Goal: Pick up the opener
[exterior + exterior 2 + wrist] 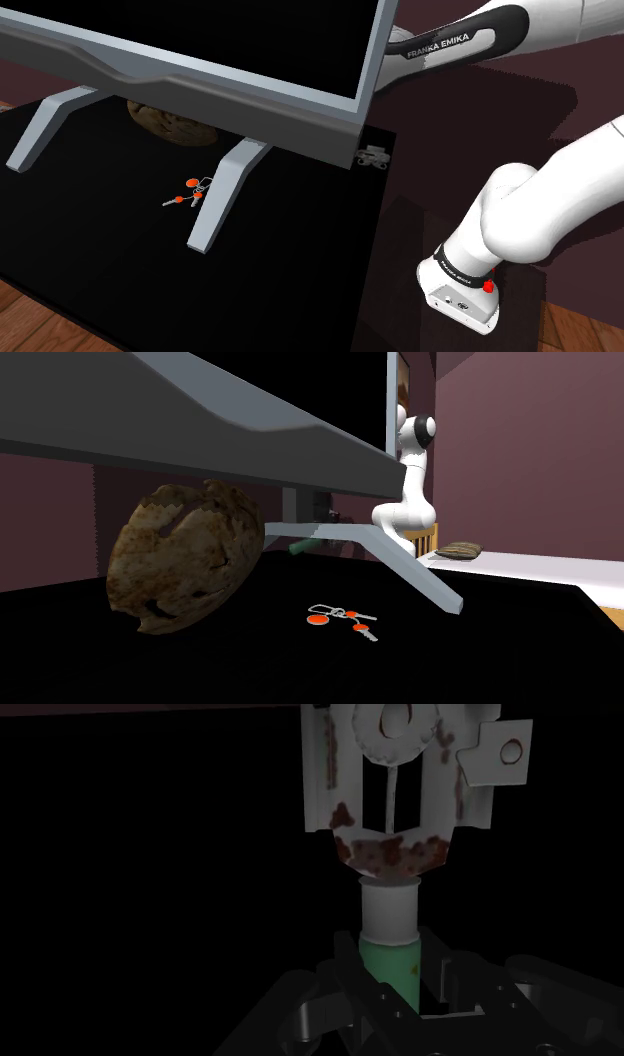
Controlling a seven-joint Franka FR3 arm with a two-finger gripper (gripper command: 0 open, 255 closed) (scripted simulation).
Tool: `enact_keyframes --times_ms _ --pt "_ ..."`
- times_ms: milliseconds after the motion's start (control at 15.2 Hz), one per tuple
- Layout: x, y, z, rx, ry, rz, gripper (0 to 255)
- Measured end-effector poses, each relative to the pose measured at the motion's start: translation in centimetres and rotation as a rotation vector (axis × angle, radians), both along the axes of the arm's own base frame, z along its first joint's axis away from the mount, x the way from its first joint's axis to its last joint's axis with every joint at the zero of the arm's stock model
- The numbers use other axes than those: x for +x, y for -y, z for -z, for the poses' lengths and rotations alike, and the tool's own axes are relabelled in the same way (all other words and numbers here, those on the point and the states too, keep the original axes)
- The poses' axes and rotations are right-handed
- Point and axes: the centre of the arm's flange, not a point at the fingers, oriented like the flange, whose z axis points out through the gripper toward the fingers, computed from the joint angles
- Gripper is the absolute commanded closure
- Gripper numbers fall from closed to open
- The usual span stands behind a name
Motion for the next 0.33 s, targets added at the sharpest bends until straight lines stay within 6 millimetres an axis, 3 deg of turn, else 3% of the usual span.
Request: enact_keyframes --times_ms 330 --pt "0.1 0.0 -2.1 -0.009 -0.005 0.001 255"
